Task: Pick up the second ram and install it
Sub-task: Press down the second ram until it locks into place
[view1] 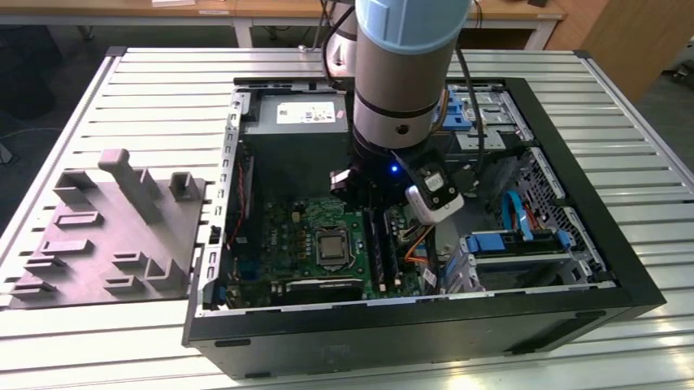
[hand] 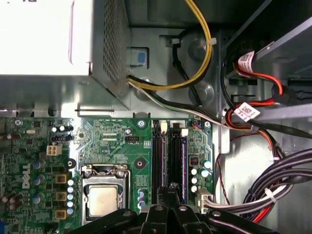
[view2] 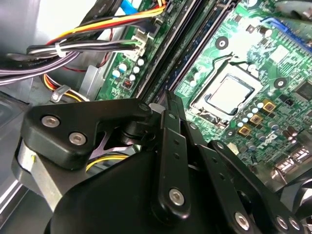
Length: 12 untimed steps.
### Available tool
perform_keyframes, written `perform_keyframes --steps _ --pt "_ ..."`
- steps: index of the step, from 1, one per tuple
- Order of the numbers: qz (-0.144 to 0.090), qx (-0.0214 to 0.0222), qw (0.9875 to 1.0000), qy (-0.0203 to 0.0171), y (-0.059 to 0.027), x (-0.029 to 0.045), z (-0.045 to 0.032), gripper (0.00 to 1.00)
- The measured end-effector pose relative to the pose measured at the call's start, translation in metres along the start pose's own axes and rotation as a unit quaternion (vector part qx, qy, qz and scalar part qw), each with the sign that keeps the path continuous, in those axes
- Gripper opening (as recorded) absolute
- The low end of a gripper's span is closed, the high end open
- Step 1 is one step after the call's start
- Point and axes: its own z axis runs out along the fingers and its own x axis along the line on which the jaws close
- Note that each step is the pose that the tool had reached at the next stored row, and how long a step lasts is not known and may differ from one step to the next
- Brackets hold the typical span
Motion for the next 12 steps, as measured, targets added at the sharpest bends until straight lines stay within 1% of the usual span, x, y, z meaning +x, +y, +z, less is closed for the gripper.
perform_keyframes --steps 9,10,12 --pt "0.001 0.0000 1.0000 -0.0001 0.0140 0.0004 0.0008 0.10" --pt "0.001 0.0000 1.0000 -0.0001 0.0177 0.0005 0.0011 0.10" --pt "0.001 0.0000 1.0000 -0.0001 0.0213 0.0012 0.0015 0.10"
